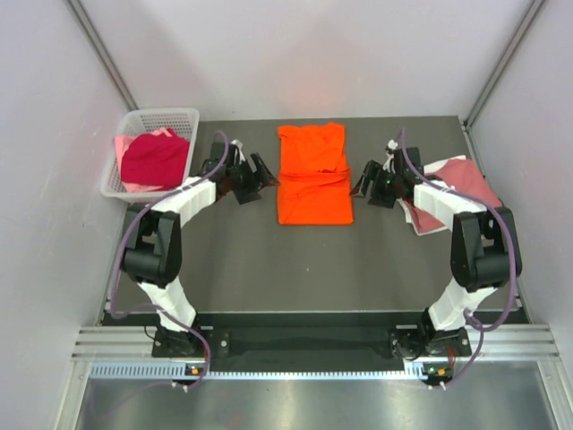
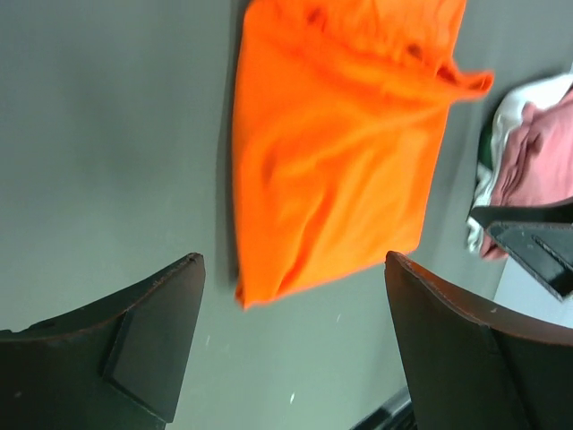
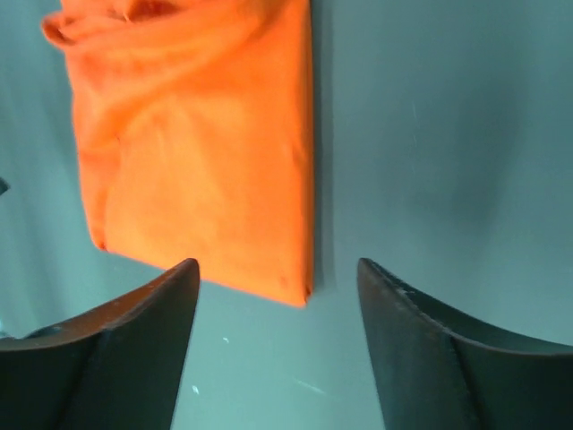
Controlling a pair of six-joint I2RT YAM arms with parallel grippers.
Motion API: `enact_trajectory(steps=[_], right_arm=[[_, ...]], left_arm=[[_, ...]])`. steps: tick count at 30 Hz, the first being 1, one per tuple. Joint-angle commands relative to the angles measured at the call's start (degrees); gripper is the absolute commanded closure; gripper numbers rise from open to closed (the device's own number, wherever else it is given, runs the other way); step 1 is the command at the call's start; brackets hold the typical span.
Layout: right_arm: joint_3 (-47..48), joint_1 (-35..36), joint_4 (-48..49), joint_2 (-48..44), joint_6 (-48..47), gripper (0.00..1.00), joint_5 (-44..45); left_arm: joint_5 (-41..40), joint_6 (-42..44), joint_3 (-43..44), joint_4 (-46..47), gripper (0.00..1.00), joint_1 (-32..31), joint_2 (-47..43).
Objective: Fold and stack the t-shirts
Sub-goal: Fold the tshirt
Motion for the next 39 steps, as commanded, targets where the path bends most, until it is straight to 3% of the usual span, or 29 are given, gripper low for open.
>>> enact_trajectory(steps=[1, 3, 6, 15, 25, 28, 33, 39], right_arm=[[-5.70, 1.70, 6.96, -6.52, -1.70, 0.32, 1.70], [-9.66, 2.41, 8.29, -8.56, -2.40, 0.39, 3.02], [-12.82, 3.29, 8.89, -11.46, -5.82, 0.37, 4.26], [-20.31, 4.43, 19.62, -11.74, -6.45, 0.36, 4.08], [-19.70, 6.28, 21.48, -6.55, -7.15, 0.44, 3.91], [-19.00, 6.28, 21.48, -5.06, -7.15, 0.49, 2.50], [-17.32, 6.72, 21.30, -2.16, -6.98, 0.54, 1.80], [-15.91, 7.16, 21.04, -0.75, -7.33, 0.78, 0.57]], left_arm=[[-0.14, 2.59, -6.67, 4.07, 0.14, -0.54, -6.68], [-0.23, 3.12, -10.45, 4.61, 0.14, -1.16, -8.88], [0.21, 6.88, -16.42, 7.58, 0.18, -2.04, -10.99], [0.13, 12.96, -20.13, 10.93, 0.17, -2.83, -10.82], [1.53, 13.93, -21.80, 17.70, 0.30, -5.47, -6.43], [2.14, 13.85, -20.76, 18.23, 0.34, -6.17, -4.07], [0.91, 14.29, -16.98, 15.95, 0.52, -7.05, -0.81], [1.79, 14.46, -16.71, 16.65, 0.63, -7.14, 0.51]])
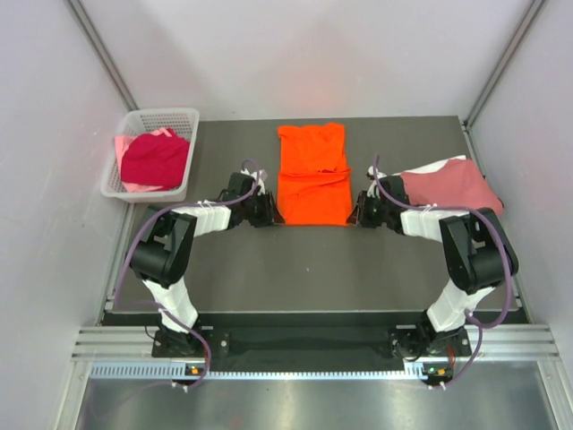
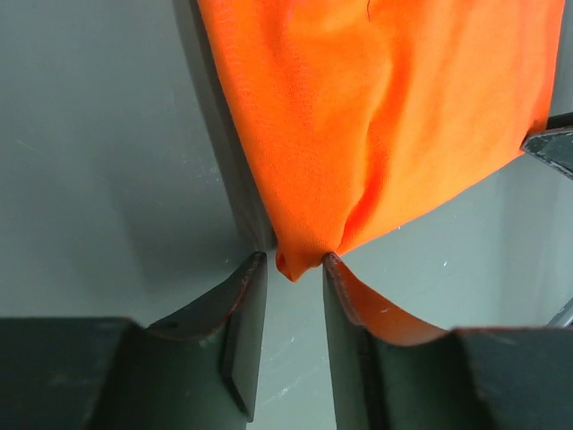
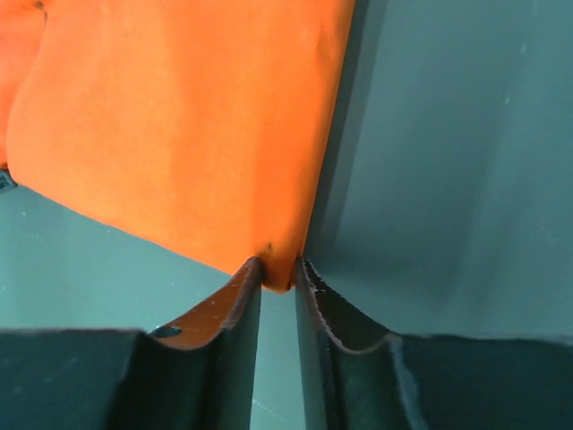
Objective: Fold and stack the t-shirts
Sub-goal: Fold the tshirt
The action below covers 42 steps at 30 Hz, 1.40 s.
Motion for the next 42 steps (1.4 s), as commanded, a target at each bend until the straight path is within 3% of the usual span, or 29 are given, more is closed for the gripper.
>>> enact_trajectory(steps=[1, 7, 9, 10, 24, 33, 39, 42], right_arm=[[1.92, 0.84, 1.60, 0.52, -1.03, 0.80, -1.05], [2.45, 0.84, 1.87, 1.05, -1.12, 0.95, -1.58], [2.62, 0.84, 1.96, 1.14, -1.03, 1.00, -1.84], [2.62, 0.84, 1.87, 1.05, -1.03, 1.00, -1.84], [-1.68, -0.91, -2.17, -6.50, -1.30, 1.00, 2.55], [-6.42, -0.91, -7.96, -16.08, -1.21, 1.00, 0.10], [-11.43, -0.56, -14.47, -25.83, -1.30, 1.00, -1.23], [-12.93, 0.14, -19.65, -31.11, -0.77, 1.00, -0.88]], left_arm=[[-0.22, 1.48, 1.30, 1.79, 0.65, -0.27, 0.82], [0.04, 1.66, 2.62, 1.52, 0.78, -0.36, 2.22], [0.66, 1.83, 2.62, 1.61, 0.97, -0.36, 2.14], [0.66, 1.92, 2.54, 1.61, 1.00, -0.36, 1.88], [-2.86, 3.32, -1.95, -1.46, 1.00, -0.36, -5.41], [-3.38, 3.50, -5.64, -8.84, 1.00, -2.29, -16.57], [-3.73, 0.96, -9.15, -14.47, 1.00, -6.51, -26.32], [-4.09, -3.43, -11.70, -14.30, 1.00, -13.52, -29.14]])
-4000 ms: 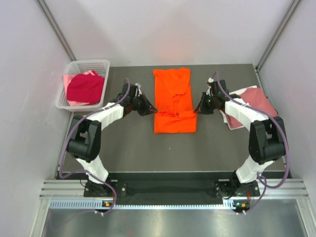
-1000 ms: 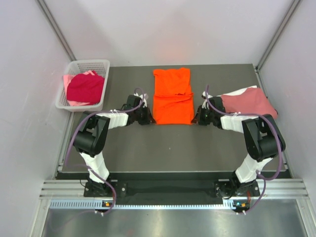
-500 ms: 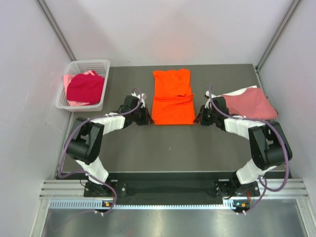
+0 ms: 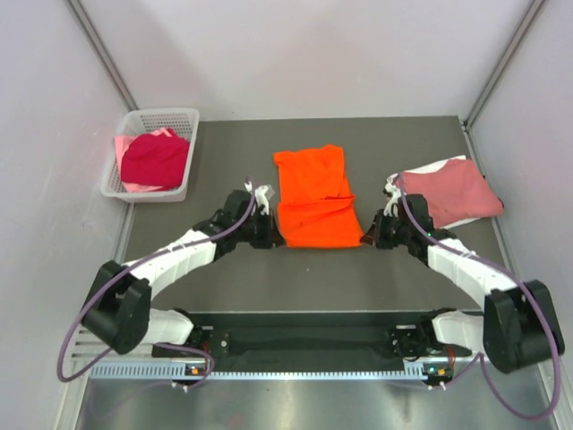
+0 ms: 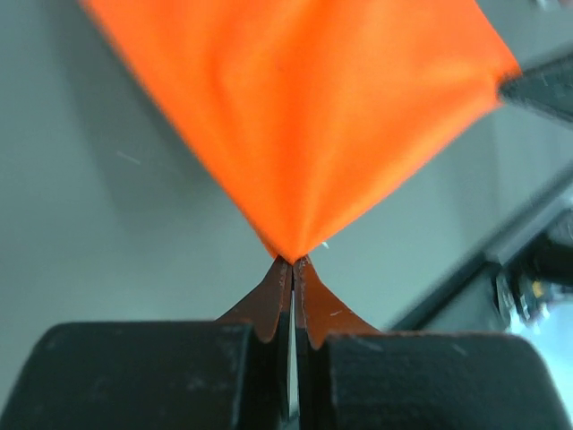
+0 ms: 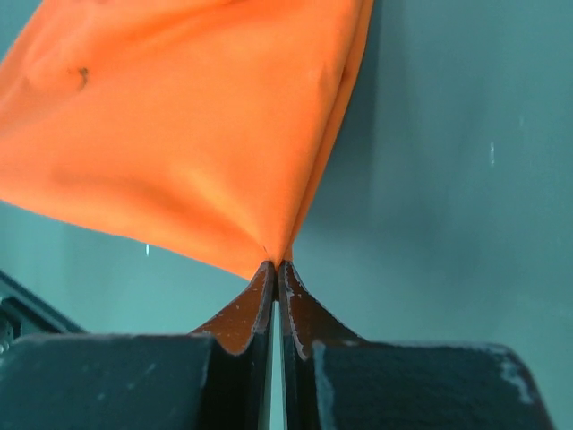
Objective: Fold and stack the t-shirts
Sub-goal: Fold the tshirt
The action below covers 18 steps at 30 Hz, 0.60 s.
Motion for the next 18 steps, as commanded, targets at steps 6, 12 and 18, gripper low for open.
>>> enact_trajectory(steps=[6, 12, 18], right_arm=[[-2.95, 0.82, -16.80, -17.20, 0.94, 1.00, -0.53], [0.11, 1.88, -24.10, -27.41, 3.49, 1.00, 0.52], [9.16, 1.87, -26.48, -24.70, 1.30, 1.00, 3.51]], left_arm=[[-1.48, -13.38, -5.93, -3.70, 1.00, -12.66, -9.42], [-0.70, -17.26, -6.55, -9.13, 1.00, -13.90, -16.55], [-1.05, -19.20, -0.93, -11.44, 1.00, -13.46, -17.01]])
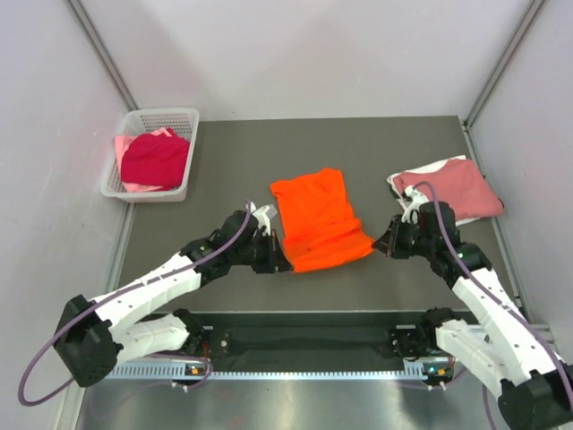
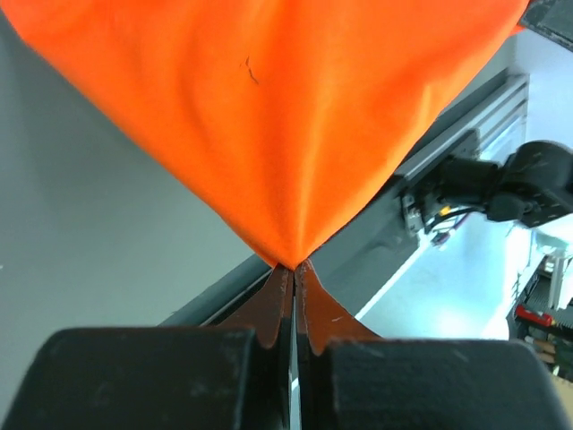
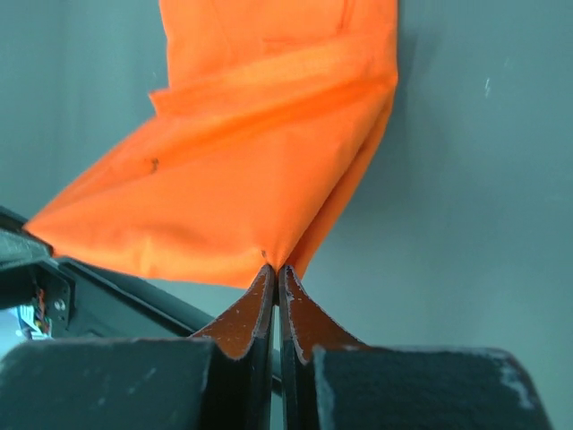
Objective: Fold and stack the t-shirts
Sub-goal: Fold the tshirt
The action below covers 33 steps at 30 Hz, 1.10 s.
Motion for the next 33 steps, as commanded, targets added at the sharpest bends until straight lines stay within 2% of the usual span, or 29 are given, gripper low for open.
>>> enact_trajectory(steps=[1, 7, 14, 19, 22, 25, 26, 27, 28, 29, 30, 31, 32, 33], right_arm=[[7.73, 0.43, -1.59, 3.37, -1.41, 1.00, 2.79], [18.54, -0.18, 2.35, 16.81, -3.35, 1.00, 4.99], [33.54, -2.82, 6.67, 35.36, -4.58, 1.00, 1.75], [44.63, -4.22, 8.08, 50.74, -5.46, 1.00, -1.07], [55.33, -4.84, 8.43, 60.49, -5.46, 1.00, -3.00], [60.37, -5.45, 12.20, 68.93, -3.53, 1.00, -3.97], [63.26, -5.54, 13.08, 70.78, -3.09, 0.88, -4.41], [64.68, -5.46, 13.35, 73.84, -2.74, 0.43, -4.24], [65.82, -5.46, 13.96, 74.75, -2.82, 0.30, -4.06], [66.18, -5.37, 14.40, 75.10, -3.17, 0.10, -4.76], [65.75, -5.46, 14.67, 74.50, -4.13, 0.03, -4.68], [64.61, -5.46, 16.15, 73.45, -4.75, 0.03, -4.50], [60.86, -5.54, 17.65, 72.13, -5.37, 0.02, -4.50], [58.74, -5.72, 18.88, 69.07, -6.07, 0.04, -4.67]], left_arm=[[-0.35, -3.35, 6.45, -2.56, 1.00, 0.81, -0.09], [1.58, -0.45, 16.82, -6.43, 1.00, 8.97, 8.43], [4.74, 1.66, 24.31, -3.02, 1.00, 20.39, 20.90], [6.68, 3.68, 33.34, -1.95, 1.00, 24.80, 30.92], [7.12, 4.04, 39.58, -2.39, 1.00, 27.79, 38.22], [6.15, 2.63, 46.00, -0.30, 1.00, 29.99, 46.65], [6.07, 2.37, 48.12, -0.63, 0.84, 30.51, 51.37], [5.72, 1.93, 50.92, -2.55, 0.55, 30.87, 53.86], [5.02, 2.36, 55.21, -5.44, 0.44, 30.96, 55.71], [3.18, 2.71, 55.86, -5.38, 0.28, 30.87, 56.60], [2.03, 3.06, 54.39, -4.86, 0.17, 30.87, 55.82], [0.63, 3.24, 52.72, -2.33, 0.07, 30.87, 54.60], [-0.34, 3.68, 51.05, -0.74, 0.02, 30.87, 51.28], [-1.48, 4.55, 49.47, 0.15, 0.02, 30.87, 49.85]])
